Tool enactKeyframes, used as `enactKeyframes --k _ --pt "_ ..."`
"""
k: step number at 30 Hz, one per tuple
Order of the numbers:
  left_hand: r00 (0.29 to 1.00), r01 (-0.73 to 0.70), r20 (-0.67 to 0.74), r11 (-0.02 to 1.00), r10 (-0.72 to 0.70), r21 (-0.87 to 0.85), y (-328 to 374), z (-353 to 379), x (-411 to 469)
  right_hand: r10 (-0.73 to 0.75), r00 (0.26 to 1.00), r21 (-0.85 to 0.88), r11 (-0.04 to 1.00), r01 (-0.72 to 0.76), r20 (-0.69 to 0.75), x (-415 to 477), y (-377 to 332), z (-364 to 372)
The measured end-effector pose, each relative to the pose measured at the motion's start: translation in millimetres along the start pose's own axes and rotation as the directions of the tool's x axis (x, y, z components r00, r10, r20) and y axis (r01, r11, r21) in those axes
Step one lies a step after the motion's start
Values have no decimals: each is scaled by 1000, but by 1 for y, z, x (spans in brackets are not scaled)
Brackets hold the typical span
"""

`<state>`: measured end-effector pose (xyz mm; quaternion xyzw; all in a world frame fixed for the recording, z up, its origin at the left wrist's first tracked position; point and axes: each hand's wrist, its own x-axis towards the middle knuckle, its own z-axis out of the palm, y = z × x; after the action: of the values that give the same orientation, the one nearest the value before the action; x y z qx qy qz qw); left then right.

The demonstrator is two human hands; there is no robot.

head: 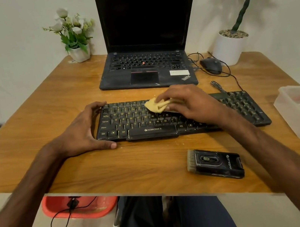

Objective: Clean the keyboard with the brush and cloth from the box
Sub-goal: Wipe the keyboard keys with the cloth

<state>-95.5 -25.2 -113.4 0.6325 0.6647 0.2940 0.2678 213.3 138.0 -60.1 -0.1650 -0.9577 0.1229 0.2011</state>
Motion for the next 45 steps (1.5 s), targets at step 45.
enactKeyframes --k 45 --pt "996 16 -85 992 -5 127 15 13 4 19 987 -57 998 -10 162 7 -6 8"
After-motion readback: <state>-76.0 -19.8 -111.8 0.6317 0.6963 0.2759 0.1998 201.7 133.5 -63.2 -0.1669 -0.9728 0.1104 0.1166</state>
